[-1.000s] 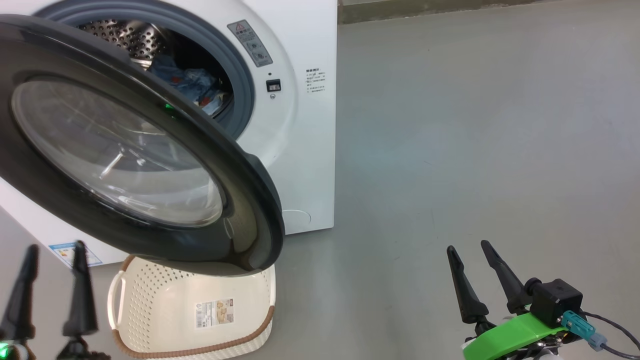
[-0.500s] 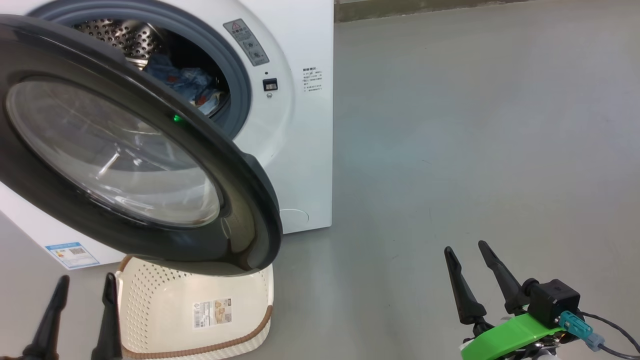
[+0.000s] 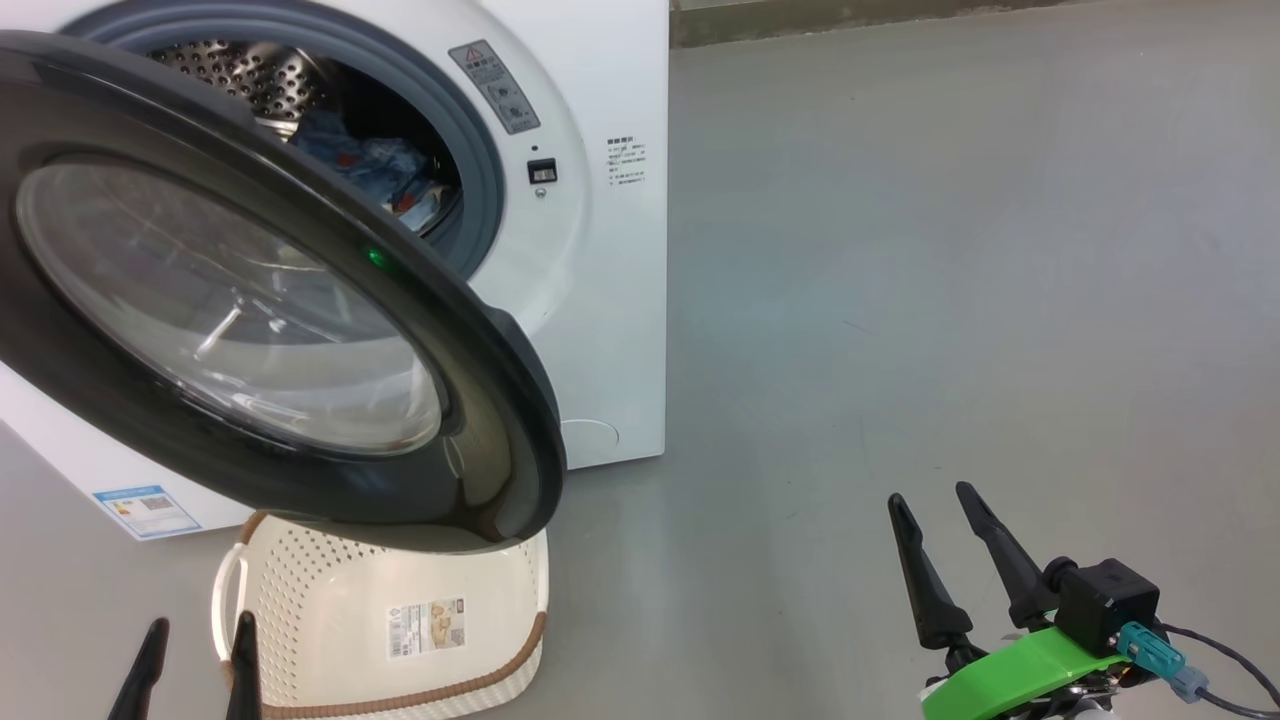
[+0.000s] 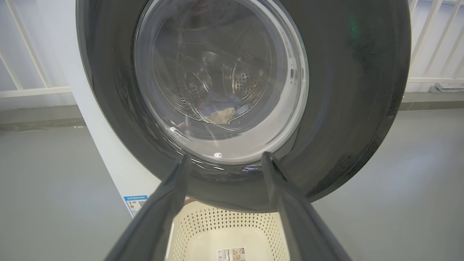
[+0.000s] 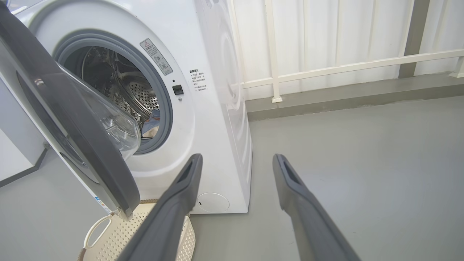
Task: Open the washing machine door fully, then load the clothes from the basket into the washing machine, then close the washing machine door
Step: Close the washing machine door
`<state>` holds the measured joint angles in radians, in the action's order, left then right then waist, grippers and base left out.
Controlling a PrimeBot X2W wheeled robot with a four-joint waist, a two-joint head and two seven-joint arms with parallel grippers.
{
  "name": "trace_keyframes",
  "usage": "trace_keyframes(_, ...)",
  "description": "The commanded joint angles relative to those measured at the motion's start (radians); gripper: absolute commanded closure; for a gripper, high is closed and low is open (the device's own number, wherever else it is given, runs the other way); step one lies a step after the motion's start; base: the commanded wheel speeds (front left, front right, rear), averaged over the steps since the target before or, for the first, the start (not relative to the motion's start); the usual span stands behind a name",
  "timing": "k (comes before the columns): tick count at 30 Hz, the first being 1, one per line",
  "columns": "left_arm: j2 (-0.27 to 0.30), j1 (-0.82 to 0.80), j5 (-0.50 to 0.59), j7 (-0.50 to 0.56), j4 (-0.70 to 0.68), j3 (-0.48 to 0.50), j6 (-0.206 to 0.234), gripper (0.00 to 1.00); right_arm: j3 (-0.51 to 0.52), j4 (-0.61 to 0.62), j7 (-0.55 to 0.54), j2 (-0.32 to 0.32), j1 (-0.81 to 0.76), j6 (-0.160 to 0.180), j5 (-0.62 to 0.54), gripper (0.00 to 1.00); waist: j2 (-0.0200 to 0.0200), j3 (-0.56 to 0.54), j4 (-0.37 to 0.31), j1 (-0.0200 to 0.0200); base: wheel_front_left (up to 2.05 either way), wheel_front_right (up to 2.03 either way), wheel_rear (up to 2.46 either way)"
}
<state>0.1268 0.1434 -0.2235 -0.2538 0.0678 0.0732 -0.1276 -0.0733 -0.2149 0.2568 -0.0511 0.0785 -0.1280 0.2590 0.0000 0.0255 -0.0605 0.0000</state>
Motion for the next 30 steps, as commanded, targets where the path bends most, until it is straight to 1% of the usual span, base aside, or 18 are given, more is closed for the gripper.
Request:
trace_keyframes(1,0.012,-0.021,0.012,-0.008,-0.007,0.043,-0.003,0.00,-0.022,0.024,0.005,0.001,0.006,-0.003,0.005,0.00,0.0000,0.000,0.000,0.0000,0.00,0.00,0.00)
trace_keyframes(9,-0.003,-0.033,0.025,-0.008,0.032,0.061,-0.003,0.00,-0.024,0.020,0.005,0.001,0.007,-0.003,0.004,0.00,0.0000,-0.001,0.000,0.0000,0.00,0.00,0.00)
trace_keyframes(26,-0.022,-0.030,0.028,-0.008,0.025,0.071,-0.003,0.00,-0.026,0.017,0.005,0.001,0.009,-0.003,0.000,0.00,0.0000,-0.010,0.001,0.0000,0.00,0.00,0.00)
trace_keyframes(27,-0.023,-0.030,0.028,-0.008,0.025,0.071,-0.003,0.00,-0.026,0.015,0.005,0.001,0.009,-0.003,0.001,0.16,0.0000,-0.010,0.001,0.0000,0.00,0.00,0.00)
trace_keyframes(28,-0.024,-0.029,0.028,-0.008,0.024,0.071,-0.003,0.00,-0.030,0.008,0.005,0.001,0.009,-0.003,0.005,0.61,0.0000,-0.010,0.001,0.0000,0.00,0.00,0.00)
trace_keyframes(29,-0.025,-0.029,0.028,-0.008,0.024,0.071,-0.003,0.00,-0.033,0.001,0.005,0.001,0.009,-0.003,0.017,1.00,0.0000,-0.011,0.001,0.0000,0.00,0.00,0.00)
trace_keyframes(30,-0.025,-0.029,0.028,-0.008,0.023,0.071,-0.003,0.00,-0.036,-0.004,0.005,0.001,0.010,-0.003,0.026,1.00,0.0000,-0.011,0.002,0.0000,0.00,0.00,0.00)
